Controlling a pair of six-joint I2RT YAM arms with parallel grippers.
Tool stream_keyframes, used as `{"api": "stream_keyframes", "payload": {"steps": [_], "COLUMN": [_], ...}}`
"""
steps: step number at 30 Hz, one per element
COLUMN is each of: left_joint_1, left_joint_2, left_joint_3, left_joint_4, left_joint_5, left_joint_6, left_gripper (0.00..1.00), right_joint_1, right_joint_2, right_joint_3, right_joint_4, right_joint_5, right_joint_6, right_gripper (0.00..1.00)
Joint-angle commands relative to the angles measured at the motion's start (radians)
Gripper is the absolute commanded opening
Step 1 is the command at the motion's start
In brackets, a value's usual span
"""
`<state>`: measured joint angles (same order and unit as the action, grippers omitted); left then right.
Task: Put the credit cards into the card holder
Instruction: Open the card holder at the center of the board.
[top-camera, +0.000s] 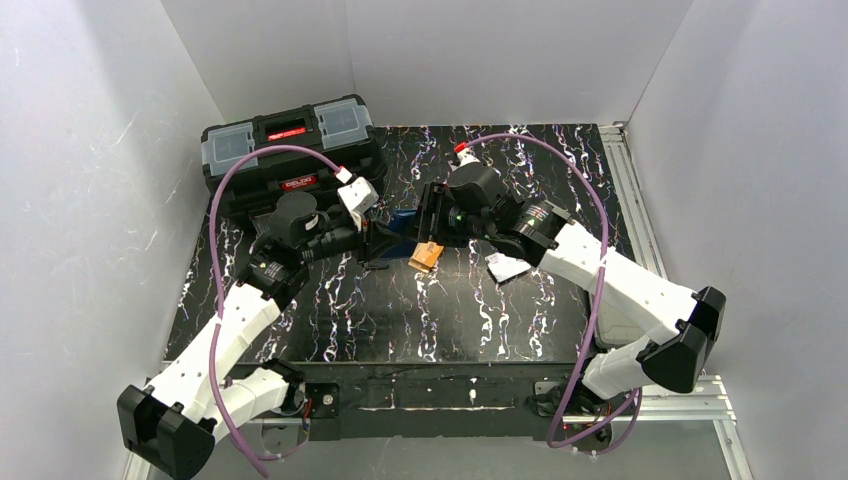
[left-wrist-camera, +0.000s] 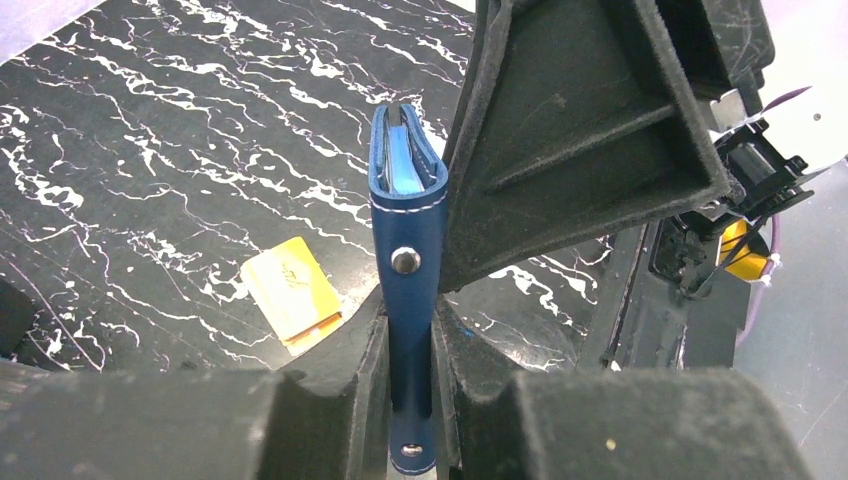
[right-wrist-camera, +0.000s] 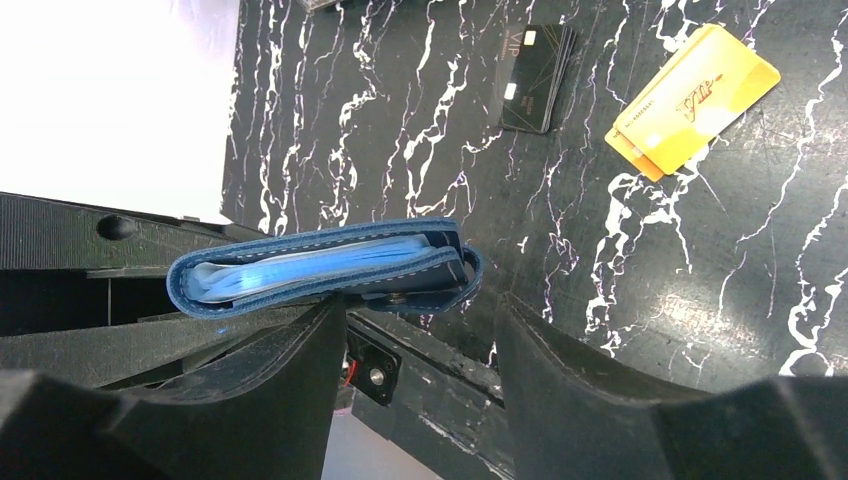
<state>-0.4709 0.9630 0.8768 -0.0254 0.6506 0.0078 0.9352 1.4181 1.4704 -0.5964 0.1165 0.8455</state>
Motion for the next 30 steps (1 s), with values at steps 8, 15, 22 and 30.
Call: {"api": "stream_keyframes", "payload": {"steps": [8,15,22,30], "left_joint_1": [-0.035,-0.037,-0.038,-0.039], "left_joint_2": [-0.027,-0.029,-0.027,-0.029], "left_joint_3": [0.059,0.076,0.074,0.067], "left_joint_4": [0.055,0.047,0.054,0.049], "left_joint_5": [0.052,0.061,0.061,0.057], "left_joint_6": [-0.04,-0.054,-0.059,-0.027], "left_gripper": [0.0,0.0,0.0,0.0], "right_joint_1": [-0.022,-0.034,-0.05,-0.052], "right_joint_2": [-0.004,0.019,0.007,-0.003], "right_joint_3": [-0.019,-0.033,-0.062,-0.08], "right_joint_4": [0.078,0.08,0.079,0.061], "right_joint_5": [0.021,0.019,0.023,0.036], "right_joint_6": [0.056,0.073,0.087,0.087], "right_gripper": [0.53,0.45,0.31,0.01]}}
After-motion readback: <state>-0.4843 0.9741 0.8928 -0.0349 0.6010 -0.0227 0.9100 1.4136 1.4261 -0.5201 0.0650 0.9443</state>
